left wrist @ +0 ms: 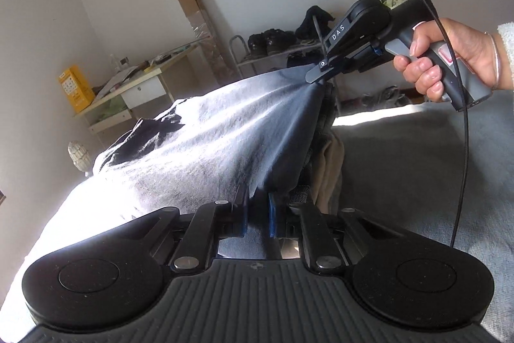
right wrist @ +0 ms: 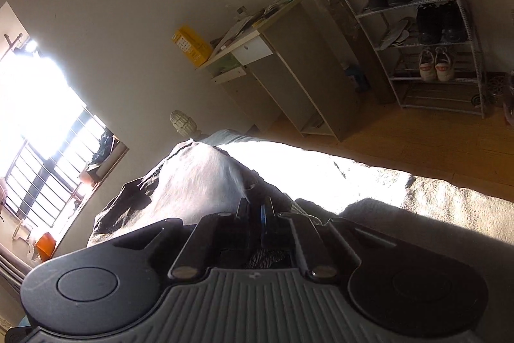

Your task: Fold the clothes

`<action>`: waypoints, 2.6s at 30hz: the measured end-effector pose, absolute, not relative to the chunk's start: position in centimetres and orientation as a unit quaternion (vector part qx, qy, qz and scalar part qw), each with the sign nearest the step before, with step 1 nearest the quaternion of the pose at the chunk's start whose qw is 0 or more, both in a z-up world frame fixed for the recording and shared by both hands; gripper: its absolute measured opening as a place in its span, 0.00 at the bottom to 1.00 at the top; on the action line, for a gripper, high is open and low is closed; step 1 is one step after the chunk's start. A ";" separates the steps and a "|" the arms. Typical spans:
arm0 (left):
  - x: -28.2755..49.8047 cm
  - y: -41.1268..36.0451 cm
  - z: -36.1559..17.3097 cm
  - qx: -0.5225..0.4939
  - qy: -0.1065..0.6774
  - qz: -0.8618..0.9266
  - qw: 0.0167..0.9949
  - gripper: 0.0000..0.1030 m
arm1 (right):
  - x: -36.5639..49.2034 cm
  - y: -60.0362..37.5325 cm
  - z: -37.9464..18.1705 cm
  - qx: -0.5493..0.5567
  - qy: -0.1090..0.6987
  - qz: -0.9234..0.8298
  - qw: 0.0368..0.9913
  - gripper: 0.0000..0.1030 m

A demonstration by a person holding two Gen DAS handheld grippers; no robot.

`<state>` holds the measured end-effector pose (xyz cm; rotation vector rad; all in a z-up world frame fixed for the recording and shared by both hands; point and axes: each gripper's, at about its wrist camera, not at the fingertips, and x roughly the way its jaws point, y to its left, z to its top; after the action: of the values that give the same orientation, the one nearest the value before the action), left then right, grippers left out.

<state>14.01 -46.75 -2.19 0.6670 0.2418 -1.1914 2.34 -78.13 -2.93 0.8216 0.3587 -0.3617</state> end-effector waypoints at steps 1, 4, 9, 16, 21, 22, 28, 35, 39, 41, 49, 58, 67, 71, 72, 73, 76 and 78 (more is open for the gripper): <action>14.2 -46.7 -2.2 0.304 0.116 -0.548 0.771 0.11 | 2.4 -78.3 -3.2 0.403 0.168 -0.166 0.884 0.08; 14.8 -46.2 -2.2 0.278 0.144 -0.556 0.770 0.16 | 2.2 -78.3 -3.2 0.411 0.161 -0.164 0.882 0.20; 15.8 -42.7 -1.3 0.236 0.186 -0.556 0.775 0.36 | -0.4 -75.4 -2.8 0.400 0.142 -0.203 0.883 0.23; 17.3 -36.7 0.2 0.181 0.257 -0.546 0.776 0.51 | -4.2 -70.5 -2.3 0.377 0.114 -0.257 0.882 0.24; 17.3 -31.0 1.1 0.156 0.292 -0.531 0.780 0.70 | -4.9 -62.9 -1.6 0.351 0.152 -0.251 0.889 0.24; 17.0 -29.6 1.2 0.155 0.294 -0.526 0.783 0.72 | -5.0 -61.1 -1.3 0.342 0.163 -0.247 0.892 0.24; 14.2 -22.1 1.7 0.131 0.293 -0.508 0.799 0.97 | -5.2 -51.0 1.9 0.285 0.231 -0.245 0.897 0.35; 9.8 -16.5 1.0 0.058 0.283 -0.478 0.829 1.00 | -6.9 -38.5 5.9 0.186 0.282 -0.279 0.899 0.67; 8.3 -15.2 1.5 0.029 0.313 -0.447 0.837 1.00 | -8.1 -32.7 7.5 0.104 0.290 -0.325 0.894 0.87; 7.8 -14.5 2.1 0.026 0.321 -0.430 0.844 1.00 | -8.3 -30.5 8.1 0.061 0.281 -0.336 0.897 0.96; 6.7 -12.5 3.0 0.029 0.325 -0.392 0.860 1.00 | -7.0 -27.4 6.4 0.033 0.290 -0.339 0.894 0.99; 6.9 -13.3 2.0 0.019 0.368 -0.362 0.856 1.00 | -9.1 -27.9 5.5 0.030 0.279 -0.378 0.882 1.00; 5.0 -14.2 2.3 0.040 0.357 -0.365 0.859 1.00 | -11.1 -27.8 6.0 0.057 0.245 -0.416 0.874 1.00; 4.1 -14.6 2.5 0.039 0.343 -0.365 0.865 1.00 | -12.0 -27.6 6.6 0.044 0.236 -0.430 0.870 1.00; 3.9 -14.7 2.6 0.038 0.339 -0.368 0.865 1.00 | -12.3 -27.6 6.7 0.039 0.236 -0.436 0.867 1.00; 3.7 -14.9 2.7 0.037 0.336 -0.371 0.865 1.00 | -12.5 -27.6 6.8 0.035 0.236 -0.443 0.865 1.00; 3.2 -15.7 2.6 0.039 0.339 -0.376 0.862 1.00 | -13.4 -28.0 6.9 0.039 0.225 -0.468 0.854 1.00; 2.8 -16.4 2.4 0.044 0.343 -0.383 0.856 1.00 | -13.9 -28.6 6.9 0.049 0.221 -0.480 0.847 1.00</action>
<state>2.79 -16.39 2.44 0.0934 0.7213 -0.8049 -13.86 -28.57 6.90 0.1025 0.4664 -1.0126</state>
